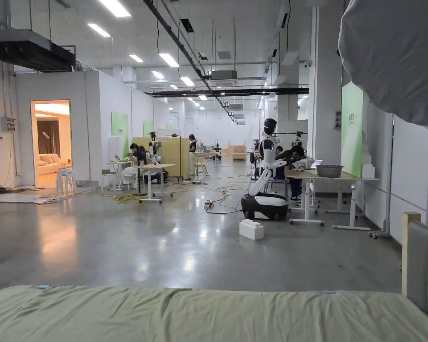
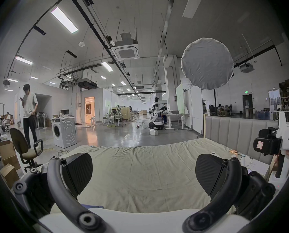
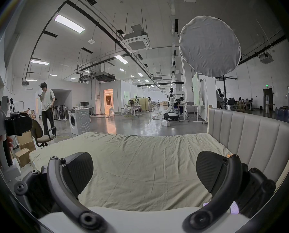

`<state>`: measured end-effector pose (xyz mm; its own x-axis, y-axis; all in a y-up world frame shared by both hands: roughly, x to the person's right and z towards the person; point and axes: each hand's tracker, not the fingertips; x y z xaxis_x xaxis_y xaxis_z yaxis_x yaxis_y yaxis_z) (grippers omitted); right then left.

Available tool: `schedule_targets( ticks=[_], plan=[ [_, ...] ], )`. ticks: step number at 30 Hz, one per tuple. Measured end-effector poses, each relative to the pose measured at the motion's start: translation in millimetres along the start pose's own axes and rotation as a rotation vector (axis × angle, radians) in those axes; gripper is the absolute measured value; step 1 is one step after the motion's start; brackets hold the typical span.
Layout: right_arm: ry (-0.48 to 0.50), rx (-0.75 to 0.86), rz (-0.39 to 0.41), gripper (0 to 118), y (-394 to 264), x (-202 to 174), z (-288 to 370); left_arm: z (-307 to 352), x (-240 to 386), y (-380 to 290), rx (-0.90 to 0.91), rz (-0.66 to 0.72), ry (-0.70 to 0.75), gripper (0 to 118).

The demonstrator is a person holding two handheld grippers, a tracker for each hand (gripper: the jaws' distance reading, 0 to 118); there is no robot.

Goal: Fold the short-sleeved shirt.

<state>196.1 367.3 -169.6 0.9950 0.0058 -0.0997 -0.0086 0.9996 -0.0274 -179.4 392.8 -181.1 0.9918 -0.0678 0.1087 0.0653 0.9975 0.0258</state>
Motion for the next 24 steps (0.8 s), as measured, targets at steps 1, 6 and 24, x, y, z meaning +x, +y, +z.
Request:
schedule_targets(
  ticks=[1,6,24],
  plan=[
    [0.007,-0.001,0.004,118,-0.1,-0.8,-0.6,0.2,-0.2,0.0,0.001,0.001,0.001,118],
    [0.014,-0.005,0.017,118,-0.4,-5.4,-1.6,1.3,-1.2,-1.1,0.000,0.003,0.008,118],
    [0.016,-0.006,0.024,118,0.1,-7.0,0.7,1.8,0.4,-0.6,-0.011,0.015,-0.001,118]
  ],
)
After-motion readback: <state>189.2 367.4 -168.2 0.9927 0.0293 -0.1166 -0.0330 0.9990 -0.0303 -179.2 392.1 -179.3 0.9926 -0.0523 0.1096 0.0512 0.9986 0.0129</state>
